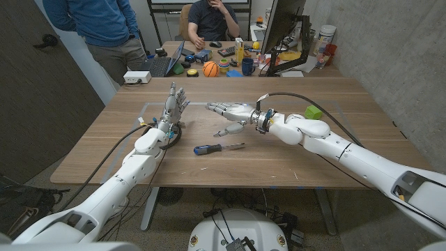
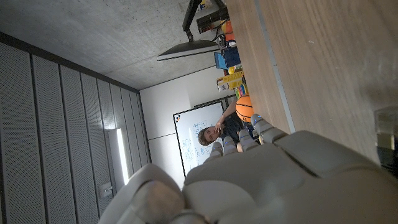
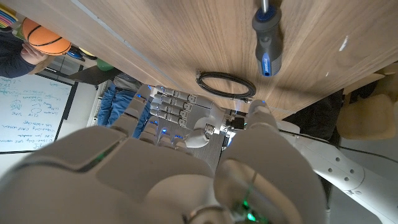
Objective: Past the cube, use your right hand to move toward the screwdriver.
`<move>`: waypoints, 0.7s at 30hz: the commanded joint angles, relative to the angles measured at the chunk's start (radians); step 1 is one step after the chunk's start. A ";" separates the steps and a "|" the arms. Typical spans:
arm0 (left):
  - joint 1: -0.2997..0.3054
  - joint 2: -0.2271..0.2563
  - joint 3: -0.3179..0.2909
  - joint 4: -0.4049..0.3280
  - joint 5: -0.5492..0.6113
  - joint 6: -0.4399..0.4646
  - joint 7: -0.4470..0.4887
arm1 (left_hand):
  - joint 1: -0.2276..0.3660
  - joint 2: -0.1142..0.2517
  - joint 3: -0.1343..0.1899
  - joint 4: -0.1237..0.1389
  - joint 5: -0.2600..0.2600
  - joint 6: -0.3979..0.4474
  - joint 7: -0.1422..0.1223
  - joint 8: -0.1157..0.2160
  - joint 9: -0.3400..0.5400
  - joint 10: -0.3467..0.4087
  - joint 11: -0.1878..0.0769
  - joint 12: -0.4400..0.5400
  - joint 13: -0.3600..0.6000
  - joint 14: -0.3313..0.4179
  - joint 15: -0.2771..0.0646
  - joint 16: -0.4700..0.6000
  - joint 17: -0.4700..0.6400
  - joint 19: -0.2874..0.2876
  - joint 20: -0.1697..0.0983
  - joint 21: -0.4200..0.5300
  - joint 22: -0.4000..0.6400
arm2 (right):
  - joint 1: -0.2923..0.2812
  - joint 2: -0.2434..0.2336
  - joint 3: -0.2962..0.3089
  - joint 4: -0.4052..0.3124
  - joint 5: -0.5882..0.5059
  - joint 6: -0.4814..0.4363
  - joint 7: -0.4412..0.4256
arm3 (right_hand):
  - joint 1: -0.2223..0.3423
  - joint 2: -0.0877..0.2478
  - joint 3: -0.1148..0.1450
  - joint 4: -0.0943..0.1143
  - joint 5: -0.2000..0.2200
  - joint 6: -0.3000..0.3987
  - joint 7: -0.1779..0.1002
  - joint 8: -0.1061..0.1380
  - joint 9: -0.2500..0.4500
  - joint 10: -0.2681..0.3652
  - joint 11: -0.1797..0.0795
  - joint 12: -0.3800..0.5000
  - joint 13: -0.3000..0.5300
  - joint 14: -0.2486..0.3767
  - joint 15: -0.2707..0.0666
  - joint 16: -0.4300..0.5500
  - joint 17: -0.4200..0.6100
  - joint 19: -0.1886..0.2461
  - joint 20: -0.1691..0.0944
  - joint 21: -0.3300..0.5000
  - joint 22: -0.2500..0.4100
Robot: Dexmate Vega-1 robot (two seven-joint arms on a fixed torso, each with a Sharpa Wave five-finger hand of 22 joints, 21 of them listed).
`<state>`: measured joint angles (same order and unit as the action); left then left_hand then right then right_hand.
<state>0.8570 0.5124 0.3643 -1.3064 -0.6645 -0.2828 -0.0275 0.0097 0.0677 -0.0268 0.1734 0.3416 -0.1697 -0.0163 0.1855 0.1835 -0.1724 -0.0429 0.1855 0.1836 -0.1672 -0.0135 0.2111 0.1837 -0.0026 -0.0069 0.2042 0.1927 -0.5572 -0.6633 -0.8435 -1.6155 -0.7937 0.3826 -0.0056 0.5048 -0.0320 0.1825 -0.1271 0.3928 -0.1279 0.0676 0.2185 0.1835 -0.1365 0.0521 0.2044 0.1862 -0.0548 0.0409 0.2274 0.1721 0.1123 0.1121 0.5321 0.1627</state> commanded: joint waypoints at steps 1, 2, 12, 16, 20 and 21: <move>0.020 0.010 -0.004 -0.032 0.001 0.010 0.016 | -0.005 0.059 -0.007 0.003 0.008 -0.048 -0.002 0.006 0.002 -0.031 0.000 0.003 0.004 -0.033 0.006 0.007 0.003 -0.004 0.008 0.005 0.004 | 0.023 -0.002 -0.027 -0.012 -0.004 0.019 0.112 | 0.033 0.005 0.002 -0.012 0.015 0.023 -0.009 0.009 0.003 0.013 -0.006 0.006 0.000 0.010 -0.004 0.007 0.000 0.020 -0.007 -0.011 0.002; 0.022 0.012 -0.004 -0.036 0.001 0.011 0.018 | -0.005 0.059 -0.007 0.003 0.008 -0.048 -0.002 0.006 0.002 -0.031 0.001 0.003 0.004 -0.033 0.007 0.007 0.003 -0.004 0.009 0.005 0.004 | 0.025 -0.001 -0.030 -0.009 -0.005 0.022 0.116 | 0.042 0.007 0.004 -0.015 0.018 0.028 -0.009 0.009 0.003 0.016 -0.011 0.005 0.000 0.011 -0.004 0.006 0.000 0.022 -0.006 -0.014 0.002; 0.034 0.023 -0.008 -0.062 0.001 0.021 0.028 | -0.006 0.059 -0.011 0.004 0.008 -0.048 -0.002 0.006 0.002 -0.031 0.000 0.003 0.004 -0.033 0.007 0.007 0.003 -0.005 0.009 0.005 0.004 | 0.044 0.006 -0.041 -0.018 0.010 0.048 0.189 | 0.164 0.010 0.007 -0.035 0.069 0.116 -0.028 0.012 0.002 0.092 -0.020 0.008 -0.002 0.083 -0.048 0.005 -0.002 0.123 -0.041 -0.044 0.002; 0.041 0.028 -0.010 -0.071 0.000 0.023 0.028 | -0.007 0.059 -0.012 0.004 0.008 -0.048 -0.002 0.006 0.002 -0.031 0.001 0.003 0.004 -0.033 0.007 0.007 0.003 -0.004 0.009 0.005 0.004 | 0.047 0.003 -0.042 -0.025 0.022 0.074 0.207 | 0.216 -0.006 -0.013 -0.029 0.091 0.176 -0.040 0.011 0.002 0.164 -0.036 0.013 -0.004 0.153 -0.078 0.009 -0.003 0.211 -0.059 -0.052 0.005; 0.045 0.030 -0.011 -0.076 0.000 0.024 0.030 | -0.007 0.059 -0.014 0.004 0.009 -0.048 -0.002 0.006 0.002 -0.031 0.001 0.003 0.004 -0.033 0.006 0.007 0.003 -0.005 0.009 0.005 0.004 | 0.043 0.002 -0.038 -0.028 0.024 0.092 0.201 | 0.243 -0.017 -0.037 -0.020 0.104 0.230 -0.038 0.012 0.003 0.246 -0.046 0.023 -0.002 0.216 -0.101 0.013 -0.003 0.276 -0.067 -0.060 0.007; 0.046 0.031 -0.011 -0.078 -0.001 0.025 0.030 | -0.007 0.059 -0.014 0.004 0.009 -0.048 -0.002 0.006 0.002 -0.030 0.001 0.003 0.004 -0.032 0.007 0.007 0.003 -0.004 0.009 0.006 0.004 | 0.042 0.002 -0.036 -0.028 0.023 0.098 0.196 | 0.249 -0.019 -0.041 -0.019 0.106 0.237 -0.039 0.012 0.003 0.260 -0.046 0.025 -0.002 0.226 -0.109 0.013 -0.003 0.289 -0.074 -0.060 0.008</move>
<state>0.8896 0.5341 0.3568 -1.3632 -0.6644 -0.2639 -0.0036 0.0097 0.0676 -0.0373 0.1760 0.3416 -0.1697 -0.0163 0.1855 0.1835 -0.1723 -0.0429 0.1855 0.1836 -0.1672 -0.0136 0.2111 0.1837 -0.0026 -0.0069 0.2042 0.1928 -0.5191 -0.6604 -0.8792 -1.6320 -0.7845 0.4339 0.1601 0.7329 -0.0473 0.1516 -0.1484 0.4886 0.0851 0.0305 0.2256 0.1835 0.0810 0.0087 0.2194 0.1811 0.1390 -0.0378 0.2350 0.1673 0.3675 0.0467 0.4791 0.1656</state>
